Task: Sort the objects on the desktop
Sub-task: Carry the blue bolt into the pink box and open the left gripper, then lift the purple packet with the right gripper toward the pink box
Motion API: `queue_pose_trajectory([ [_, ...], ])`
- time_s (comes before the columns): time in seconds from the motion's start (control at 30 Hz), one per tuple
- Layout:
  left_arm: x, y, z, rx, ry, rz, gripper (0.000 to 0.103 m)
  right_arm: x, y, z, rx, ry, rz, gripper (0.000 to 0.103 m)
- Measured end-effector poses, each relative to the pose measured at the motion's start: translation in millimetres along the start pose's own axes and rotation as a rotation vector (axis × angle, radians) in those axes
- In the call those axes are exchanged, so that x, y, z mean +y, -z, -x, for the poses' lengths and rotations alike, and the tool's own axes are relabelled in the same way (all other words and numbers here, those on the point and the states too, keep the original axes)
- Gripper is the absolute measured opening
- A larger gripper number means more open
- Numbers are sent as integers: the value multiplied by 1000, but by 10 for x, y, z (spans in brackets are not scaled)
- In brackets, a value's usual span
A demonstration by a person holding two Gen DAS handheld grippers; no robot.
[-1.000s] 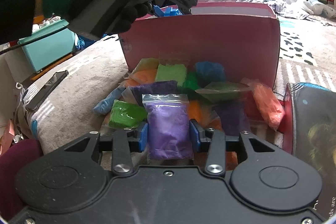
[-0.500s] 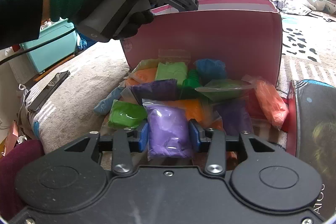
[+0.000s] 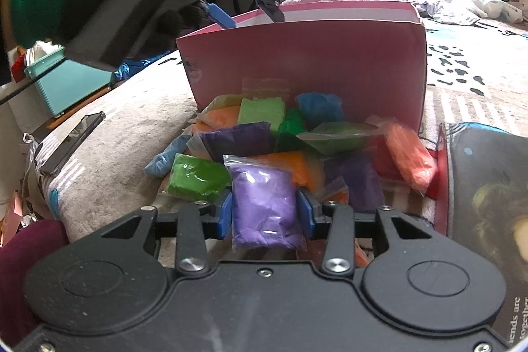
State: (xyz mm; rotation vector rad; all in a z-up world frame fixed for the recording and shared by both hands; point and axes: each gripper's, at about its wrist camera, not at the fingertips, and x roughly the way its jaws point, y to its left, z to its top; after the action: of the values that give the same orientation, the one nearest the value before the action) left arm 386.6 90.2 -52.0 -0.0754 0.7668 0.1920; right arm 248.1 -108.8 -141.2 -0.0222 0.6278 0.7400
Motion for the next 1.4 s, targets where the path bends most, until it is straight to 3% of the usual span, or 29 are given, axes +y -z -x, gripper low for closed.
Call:
queue_pose_trajectory([
  [0.83,257,631,970,-56,128,-6,65,135,222,297,4,47,-34,40],
  [1.07,402,897,1063,-60,137,30,71,150,245,391,-6,74,-39,40],
  [1.27,509,1262,1024,-104,86,73,72,198,275,521,-18,90,-36,40],
  [1.4,531,1581,930,-125,69,46,72,212,303,602,-20,96,-51,40],
])
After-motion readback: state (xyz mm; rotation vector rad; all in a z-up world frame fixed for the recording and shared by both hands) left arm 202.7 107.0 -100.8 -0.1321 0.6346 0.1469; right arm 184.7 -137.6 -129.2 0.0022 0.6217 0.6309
